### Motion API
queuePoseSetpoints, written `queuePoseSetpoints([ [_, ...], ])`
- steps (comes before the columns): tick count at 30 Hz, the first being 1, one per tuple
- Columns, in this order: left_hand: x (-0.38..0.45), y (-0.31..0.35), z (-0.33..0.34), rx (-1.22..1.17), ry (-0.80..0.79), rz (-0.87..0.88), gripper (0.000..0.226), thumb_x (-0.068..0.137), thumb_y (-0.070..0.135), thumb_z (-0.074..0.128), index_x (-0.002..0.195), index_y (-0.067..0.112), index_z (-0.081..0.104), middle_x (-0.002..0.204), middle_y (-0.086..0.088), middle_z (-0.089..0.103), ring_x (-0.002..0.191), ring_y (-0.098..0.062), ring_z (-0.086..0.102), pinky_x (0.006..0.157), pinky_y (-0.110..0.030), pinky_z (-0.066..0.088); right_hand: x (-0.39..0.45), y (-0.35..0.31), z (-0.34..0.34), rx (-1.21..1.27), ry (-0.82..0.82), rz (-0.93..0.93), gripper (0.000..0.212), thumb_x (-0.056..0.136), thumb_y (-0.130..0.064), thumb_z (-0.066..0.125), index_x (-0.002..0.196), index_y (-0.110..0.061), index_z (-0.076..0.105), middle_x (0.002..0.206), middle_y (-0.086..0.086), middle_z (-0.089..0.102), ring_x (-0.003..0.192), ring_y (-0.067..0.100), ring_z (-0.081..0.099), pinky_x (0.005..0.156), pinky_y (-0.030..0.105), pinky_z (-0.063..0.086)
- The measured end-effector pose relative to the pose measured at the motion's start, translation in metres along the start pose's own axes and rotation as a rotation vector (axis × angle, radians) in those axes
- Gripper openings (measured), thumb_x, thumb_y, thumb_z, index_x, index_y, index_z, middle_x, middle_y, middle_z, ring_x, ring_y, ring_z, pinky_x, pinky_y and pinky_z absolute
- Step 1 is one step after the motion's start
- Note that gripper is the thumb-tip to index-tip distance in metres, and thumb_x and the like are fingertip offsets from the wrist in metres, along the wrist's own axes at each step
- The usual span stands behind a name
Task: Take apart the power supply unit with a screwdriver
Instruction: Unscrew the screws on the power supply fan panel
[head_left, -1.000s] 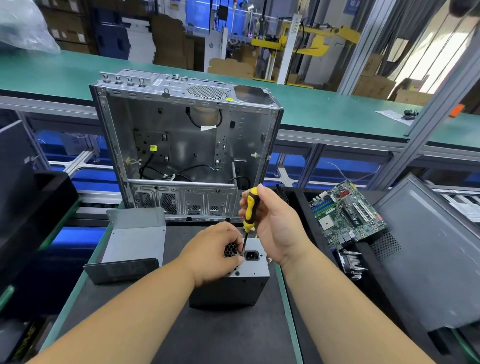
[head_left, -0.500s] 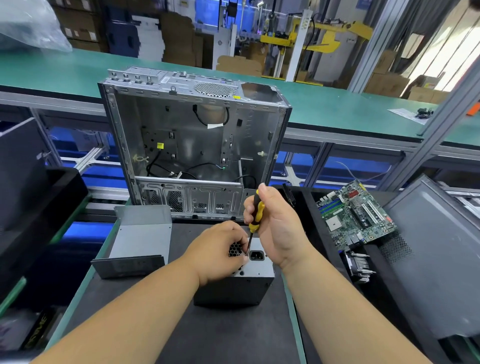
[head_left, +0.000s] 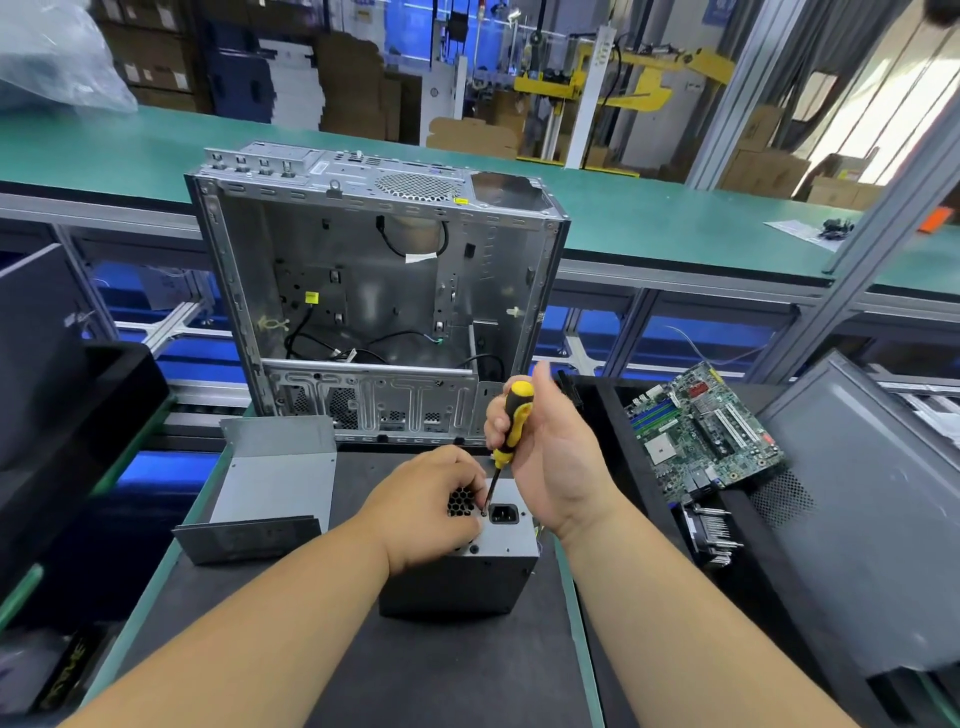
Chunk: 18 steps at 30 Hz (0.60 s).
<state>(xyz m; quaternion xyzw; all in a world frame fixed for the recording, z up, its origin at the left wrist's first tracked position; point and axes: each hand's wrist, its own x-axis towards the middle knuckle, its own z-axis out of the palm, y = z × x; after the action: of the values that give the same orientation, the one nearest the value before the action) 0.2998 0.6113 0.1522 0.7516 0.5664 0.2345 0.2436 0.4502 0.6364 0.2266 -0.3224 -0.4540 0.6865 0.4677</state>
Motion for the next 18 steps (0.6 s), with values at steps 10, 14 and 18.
queuePoseSetpoints([
  [10, -0.0002, 0.0006, -0.0005, 0.004, -0.011, -0.015, 0.01, 0.071, 0.038, 0.064, 0.075, 0.042, 0.055, 0.106, 0.029, 0.048, 0.104, 0.0, 0.049, 0.094, -0.034, 0.045, -0.0013, -0.0034, -0.0007, -0.097, -0.021, -0.008, 0.023, 0.101, -0.022, 0.049, 0.091, -0.008, 0.064, 0.082, 0.003, 0.06, 0.079, 0.019, 0.058, 0.08, 0.031, 0.047],
  [14, 0.0001, 0.0007, -0.0003, 0.001, -0.012, -0.03, 0.011, 0.072, 0.033, 0.066, 0.077, 0.04, 0.058, 0.107, 0.029, 0.048, 0.104, 0.0, 0.049, 0.092, -0.033, 0.046, -0.001, -0.0065, -0.0008, -0.098, -0.053, -0.036, 0.032, 0.099, -0.015, 0.045, 0.08, -0.01, 0.07, 0.076, 0.002, 0.061, 0.075, 0.017, 0.057, 0.071, 0.026, 0.045],
  [18, -0.0003, 0.001, -0.0004, -0.002, -0.011, -0.028, 0.012, 0.071, 0.032, 0.065, 0.076, 0.04, 0.057, 0.107, 0.029, 0.049, 0.104, 0.0, 0.049, 0.092, -0.034, 0.046, 0.0023, -0.001, 0.002, -0.07, -0.077, -0.052, 0.036, 0.101, -0.024, 0.039, 0.084, -0.009, 0.067, 0.067, 0.003, 0.048, 0.065, 0.015, 0.044, 0.066, 0.026, 0.039],
])
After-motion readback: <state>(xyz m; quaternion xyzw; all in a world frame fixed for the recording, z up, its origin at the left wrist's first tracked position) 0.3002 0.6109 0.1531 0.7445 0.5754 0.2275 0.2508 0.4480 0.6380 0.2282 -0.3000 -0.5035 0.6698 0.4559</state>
